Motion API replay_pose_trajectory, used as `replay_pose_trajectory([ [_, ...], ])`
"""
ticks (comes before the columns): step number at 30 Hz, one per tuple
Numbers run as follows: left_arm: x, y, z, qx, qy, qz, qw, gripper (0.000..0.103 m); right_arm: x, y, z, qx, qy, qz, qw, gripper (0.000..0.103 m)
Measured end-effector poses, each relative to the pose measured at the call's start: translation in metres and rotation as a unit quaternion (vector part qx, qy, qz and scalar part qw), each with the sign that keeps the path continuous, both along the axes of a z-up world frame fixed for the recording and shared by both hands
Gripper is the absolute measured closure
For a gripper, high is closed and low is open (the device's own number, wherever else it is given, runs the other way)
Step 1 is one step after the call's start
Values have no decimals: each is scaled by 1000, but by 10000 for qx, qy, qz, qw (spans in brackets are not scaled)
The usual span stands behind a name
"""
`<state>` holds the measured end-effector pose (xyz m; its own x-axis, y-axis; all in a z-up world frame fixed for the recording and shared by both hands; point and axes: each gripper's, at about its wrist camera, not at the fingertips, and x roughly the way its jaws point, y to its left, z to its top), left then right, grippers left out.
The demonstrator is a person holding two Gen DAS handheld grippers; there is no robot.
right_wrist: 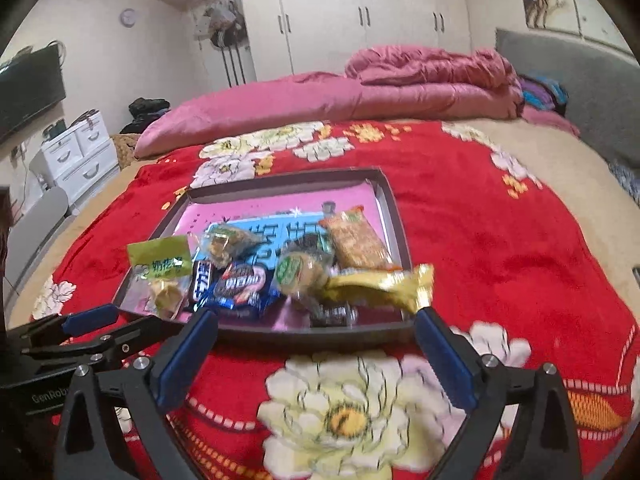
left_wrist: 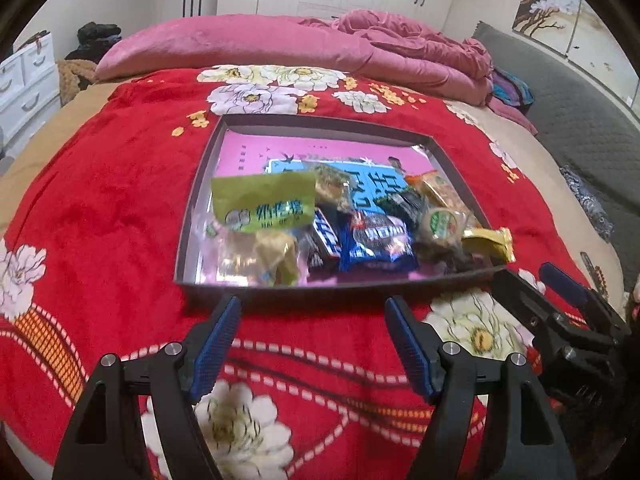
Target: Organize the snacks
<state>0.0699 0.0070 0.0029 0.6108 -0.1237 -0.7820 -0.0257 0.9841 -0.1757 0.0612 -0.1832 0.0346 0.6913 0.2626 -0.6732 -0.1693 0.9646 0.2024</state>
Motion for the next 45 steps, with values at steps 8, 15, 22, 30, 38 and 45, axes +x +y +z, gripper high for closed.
replay_pose_trajectory([
  [8, -32, -5, 1, 10, 205, -83, 9998, 27, -29, -5, 3, 126, 215, 25, 9997, 2],
  [15, -53, -7, 1, -77, 285, -50, 9996, 27, -53, 3, 9, -43, 46, 155, 9999, 2],
  [22, -64, -7, 3, -45, 175, -31, 9998, 27, -73, 3, 15, -111, -135, 147, 9997, 2],
  [30, -64, 0, 3, -40, 148, 75, 9999, 27, -77, 9, 16, -277, -178, 230, 9992, 2],
  [38, -62, 1, 1, -24, 196, 112, 9997, 27, -73, 5, 10, -242, -14, 221, 9995, 1],
  [45, -62, 2, 1, -15, 204, 122, 9997, 27, -72, 3, 8, -216, -8, 225, 9995, 1],
])
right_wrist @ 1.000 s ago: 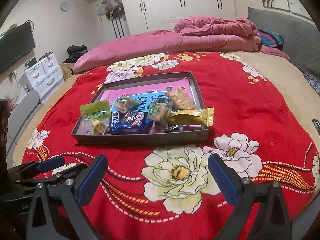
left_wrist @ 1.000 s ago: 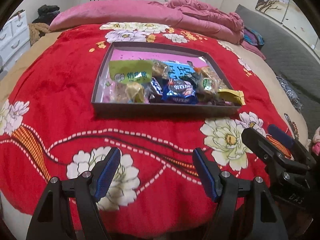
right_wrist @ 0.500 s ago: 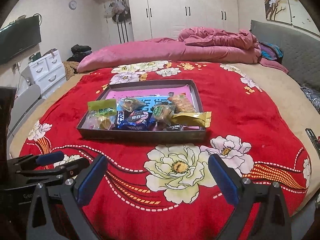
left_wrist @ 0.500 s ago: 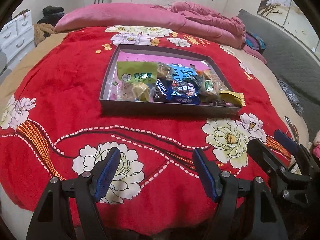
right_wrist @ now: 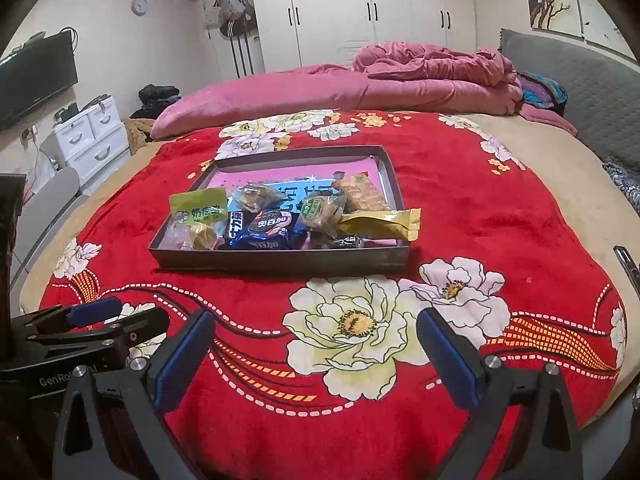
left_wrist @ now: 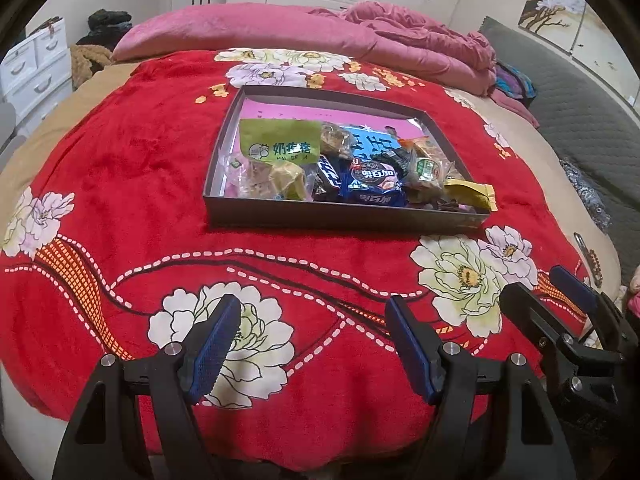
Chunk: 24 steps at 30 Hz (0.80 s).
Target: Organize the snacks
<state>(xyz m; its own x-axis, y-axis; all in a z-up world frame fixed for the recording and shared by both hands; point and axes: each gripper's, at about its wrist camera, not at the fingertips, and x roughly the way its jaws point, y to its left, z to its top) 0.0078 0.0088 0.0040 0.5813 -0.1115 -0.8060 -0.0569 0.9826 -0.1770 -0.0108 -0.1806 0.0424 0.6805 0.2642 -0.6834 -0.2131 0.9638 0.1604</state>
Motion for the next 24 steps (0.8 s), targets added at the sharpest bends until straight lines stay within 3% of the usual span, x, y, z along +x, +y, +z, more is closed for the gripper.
replay_pose_trajectory([
  [24, -1, -2, 1, 34, -28, -24, 10000, 27, 0, 1, -1, -17, 2, -15, 10000, 1],
])
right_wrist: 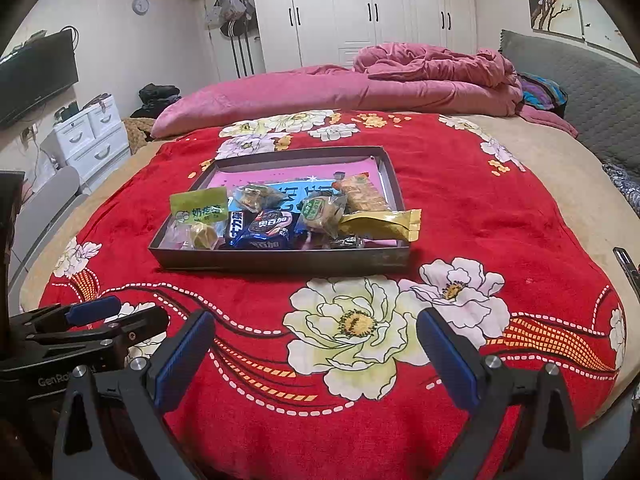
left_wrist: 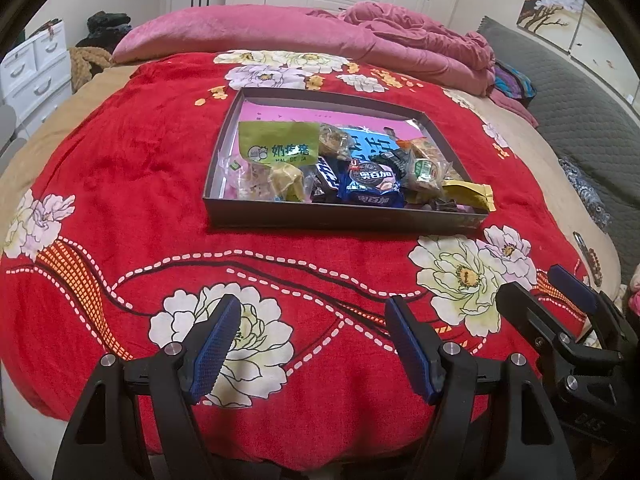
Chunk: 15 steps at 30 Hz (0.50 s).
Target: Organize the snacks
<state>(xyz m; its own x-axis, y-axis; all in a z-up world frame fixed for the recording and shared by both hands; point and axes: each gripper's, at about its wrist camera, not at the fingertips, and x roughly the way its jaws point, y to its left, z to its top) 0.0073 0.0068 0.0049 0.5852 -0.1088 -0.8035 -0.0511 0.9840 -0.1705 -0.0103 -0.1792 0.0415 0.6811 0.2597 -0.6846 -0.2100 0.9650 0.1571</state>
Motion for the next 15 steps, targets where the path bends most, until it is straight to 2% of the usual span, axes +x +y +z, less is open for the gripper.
replay_pose_trajectory([
  [15, -2, 0, 3, 153, -61, 69, 9998, 27, 1, -3, 0, 33, 8, -51, 10000, 1],
])
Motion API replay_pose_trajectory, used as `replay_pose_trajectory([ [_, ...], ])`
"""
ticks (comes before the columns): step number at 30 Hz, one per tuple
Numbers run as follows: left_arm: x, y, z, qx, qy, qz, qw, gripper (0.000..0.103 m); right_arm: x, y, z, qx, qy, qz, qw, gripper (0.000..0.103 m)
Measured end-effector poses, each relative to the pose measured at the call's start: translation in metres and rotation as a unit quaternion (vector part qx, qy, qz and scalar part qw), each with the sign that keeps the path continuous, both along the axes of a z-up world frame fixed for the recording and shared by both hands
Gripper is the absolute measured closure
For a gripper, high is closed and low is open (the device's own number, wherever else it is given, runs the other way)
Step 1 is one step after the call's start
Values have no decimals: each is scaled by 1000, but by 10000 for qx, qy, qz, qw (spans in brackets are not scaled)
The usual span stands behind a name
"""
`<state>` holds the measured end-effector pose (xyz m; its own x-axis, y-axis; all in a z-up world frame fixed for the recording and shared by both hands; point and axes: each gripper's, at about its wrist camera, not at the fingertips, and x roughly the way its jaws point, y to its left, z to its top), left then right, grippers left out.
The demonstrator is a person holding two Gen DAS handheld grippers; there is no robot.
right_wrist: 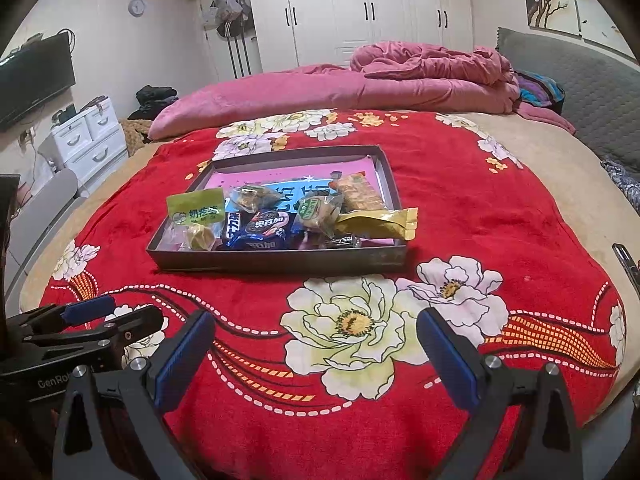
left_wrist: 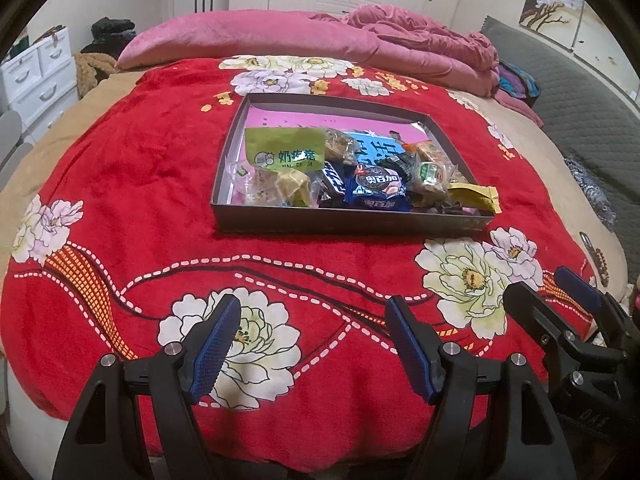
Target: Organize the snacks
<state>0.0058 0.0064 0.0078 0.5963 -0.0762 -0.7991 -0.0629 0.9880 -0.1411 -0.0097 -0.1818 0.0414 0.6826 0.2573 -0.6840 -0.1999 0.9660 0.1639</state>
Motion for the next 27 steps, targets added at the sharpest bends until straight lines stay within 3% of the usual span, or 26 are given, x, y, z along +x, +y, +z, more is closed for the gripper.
replay_pose_trajectory([
  [11, 0, -3, 2, 229, -38, 48, 9997, 27, 0, -2, 0, 13, 29, -45, 10000, 1],
  [19, 4, 9, 0, 236, 51, 395, 9989, 27, 2, -8, 2, 90, -3, -168, 9998, 1],
  [24, 4, 20, 9, 32, -236, 543, 9982, 27, 8, -23, 9, 171, -157, -464, 9987, 1],
  [27, 5, 27, 17, 121, -410, 687, 9967, 27, 15, -34, 12, 236, -165, -608, 9977, 1],
])
